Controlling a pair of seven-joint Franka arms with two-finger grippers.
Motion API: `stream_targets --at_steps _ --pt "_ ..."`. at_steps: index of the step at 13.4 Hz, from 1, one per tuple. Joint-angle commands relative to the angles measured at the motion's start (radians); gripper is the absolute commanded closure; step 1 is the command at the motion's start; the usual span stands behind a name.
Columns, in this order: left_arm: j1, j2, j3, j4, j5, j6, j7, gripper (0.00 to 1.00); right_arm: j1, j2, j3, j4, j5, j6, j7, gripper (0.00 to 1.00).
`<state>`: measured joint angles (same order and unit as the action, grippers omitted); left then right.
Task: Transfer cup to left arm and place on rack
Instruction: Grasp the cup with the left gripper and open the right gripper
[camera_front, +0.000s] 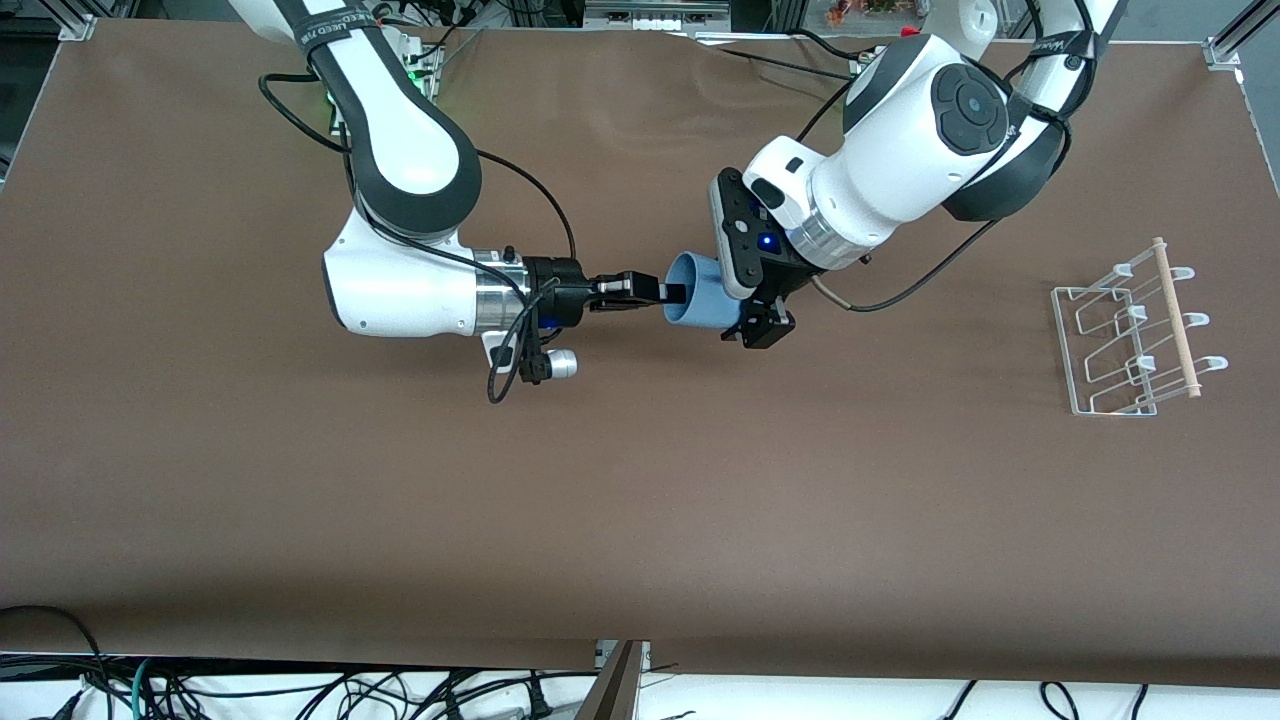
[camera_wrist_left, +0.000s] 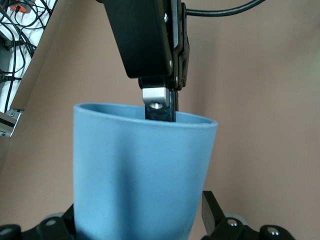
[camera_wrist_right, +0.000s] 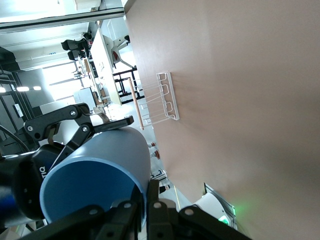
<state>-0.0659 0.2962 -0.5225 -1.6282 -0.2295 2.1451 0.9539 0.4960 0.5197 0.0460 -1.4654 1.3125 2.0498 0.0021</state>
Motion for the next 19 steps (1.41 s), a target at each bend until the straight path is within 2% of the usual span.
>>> stream_targets --at_steps 1,2,3,4,7,10,11,13,15,16,19 --pt "0.0 0.001 -0.005 -0.016 0.029 0.019 -0.03 0.93 0.01 0.014 -0.006 0.045 0.025 0.003 0.015 1.0" --pt "0.0 0.003 -0.005 -0.016 0.029 0.018 -0.03 1.0 0.01 0.014 -0.006 0.046 0.025 0.003 0.019 1.0" --pt "0.0 0.001 -0.005 -0.016 0.029 0.018 -0.032 1.0 0.01 0.011 -0.006 0.046 0.025 0.003 0.022 0.87" --pt "0.0 0.001 -0.005 -0.013 0.029 0.015 -0.03 1.0 0.01 0.008 -0.006 0.049 0.022 0.004 0.019 0.01" --pt "0.015 -0.008 0.002 -0.005 0.029 -0.014 -0.024 1.0 0.004 0.005 -0.012 0.065 0.016 -0.008 0.016 0.0" --pt "0.05 -0.026 0.045 0.016 0.029 -0.144 -0.014 1.0 -0.016 -0.032 -0.031 0.065 -0.016 -0.057 0.016 0.0" --pt "0.055 -0.037 0.074 0.016 0.029 -0.195 -0.012 1.0 -0.019 -0.036 -0.057 0.065 -0.059 -0.1 0.016 0.0" --pt "0.077 -0.057 0.148 0.016 0.039 -0.311 -0.009 1.0 -0.022 -0.064 -0.15 0.065 -0.155 -0.233 0.016 0.0" --pt "0.09 -0.066 0.212 0.028 0.158 -0.426 -0.009 1.0 -0.022 -0.084 -0.239 0.068 -0.304 -0.376 0.015 0.0" --pt "0.107 -0.068 0.222 0.028 0.223 -0.497 -0.009 1.0 -0.021 -0.107 -0.268 0.068 -0.42 -0.425 0.01 0.0" --pt "0.13 -0.092 0.223 0.021 0.479 -0.675 -0.012 1.0 -0.022 -0.171 -0.29 0.068 -0.877 -0.519 0.007 0.0"
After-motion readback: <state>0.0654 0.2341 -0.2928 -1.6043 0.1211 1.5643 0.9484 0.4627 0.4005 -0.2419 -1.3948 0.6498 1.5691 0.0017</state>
